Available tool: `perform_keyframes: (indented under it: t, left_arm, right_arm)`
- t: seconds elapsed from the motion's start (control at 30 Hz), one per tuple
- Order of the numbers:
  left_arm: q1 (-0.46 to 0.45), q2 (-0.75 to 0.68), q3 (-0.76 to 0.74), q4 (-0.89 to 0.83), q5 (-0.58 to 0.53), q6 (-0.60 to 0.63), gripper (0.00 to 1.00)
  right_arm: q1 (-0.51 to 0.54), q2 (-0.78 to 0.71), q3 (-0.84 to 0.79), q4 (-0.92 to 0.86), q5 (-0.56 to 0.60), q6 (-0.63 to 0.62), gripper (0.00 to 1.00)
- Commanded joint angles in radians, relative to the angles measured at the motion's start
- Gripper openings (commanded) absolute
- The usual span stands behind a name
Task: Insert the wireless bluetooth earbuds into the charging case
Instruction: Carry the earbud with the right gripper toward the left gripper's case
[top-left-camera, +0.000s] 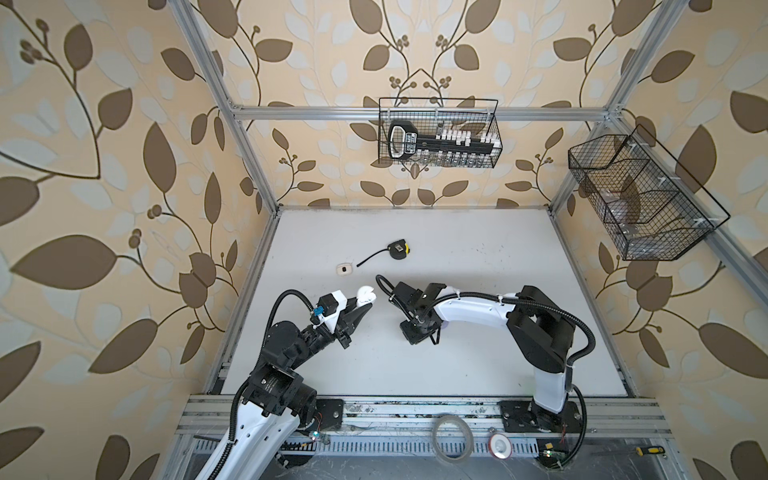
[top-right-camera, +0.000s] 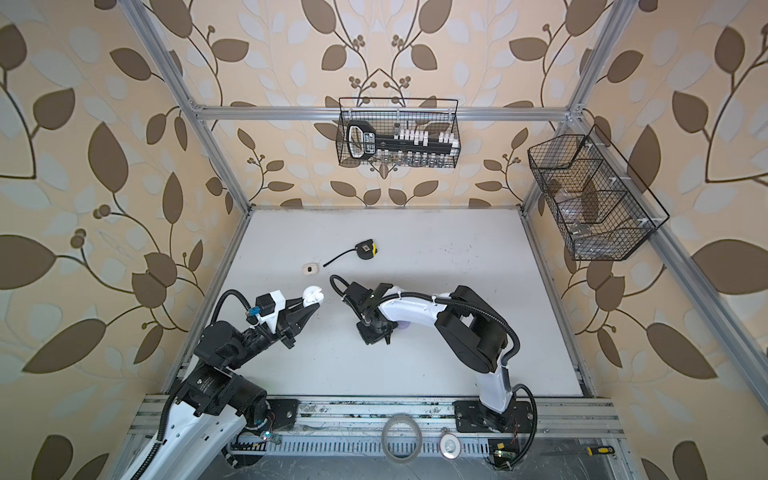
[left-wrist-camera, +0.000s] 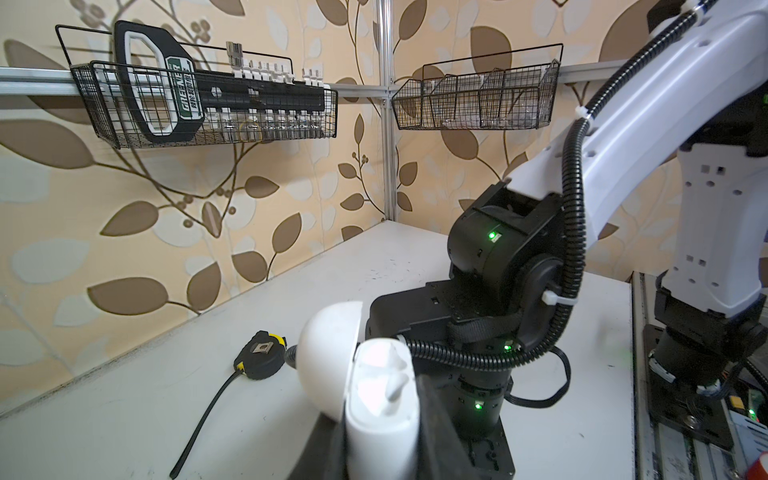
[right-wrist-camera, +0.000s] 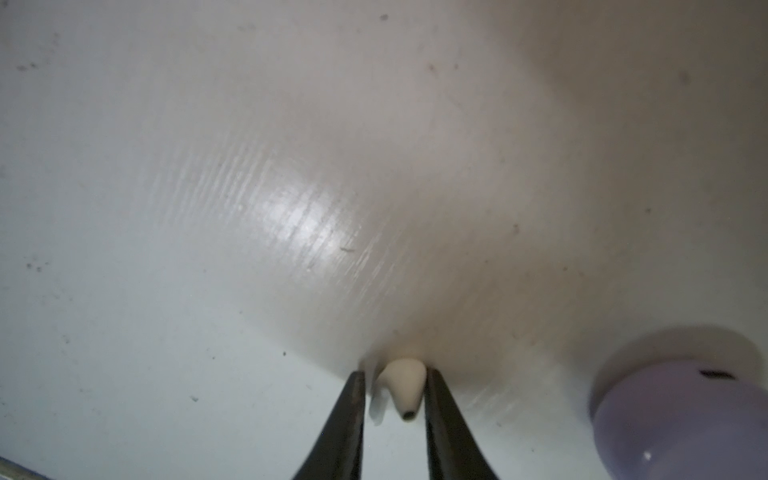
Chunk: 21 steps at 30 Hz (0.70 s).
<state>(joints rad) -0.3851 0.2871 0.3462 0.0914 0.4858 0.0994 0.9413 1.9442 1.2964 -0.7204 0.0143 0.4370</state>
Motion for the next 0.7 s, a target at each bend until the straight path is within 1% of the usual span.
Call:
perform_keyframes:
  t: [0.0,0.2,0.33,0.6,0.67]
  left_arm:
    - [0.003,-0.013,0.036,0.027,-0.006,0.008,0.0]
    - [0.003,-0.015,0.037,0.026,-0.003,0.007,0.0]
    - [0.003,-0.017,0.038,0.024,-0.002,0.007,0.0]
    - [0.003,-0.02,0.038,0.024,-0.001,0.007,0.0]
    - [0.003,-0.021,0.037,0.024,0.0,0.006,0.0]
  right_arm:
    - [0.014,0.011,-0.017,0.042,-0.017,0.024,0.26]
    - [0.016,0.014,-0.039,0.072,-0.023,0.042,0.29]
    - [0.016,0.014,-0.05,0.081,-0.024,0.045,0.29]
    - [0.016,0.007,-0.051,0.085,-0.022,0.048,0.19]
    - [0.014,0.005,-0.078,0.09,-0.022,0.048,0.17]
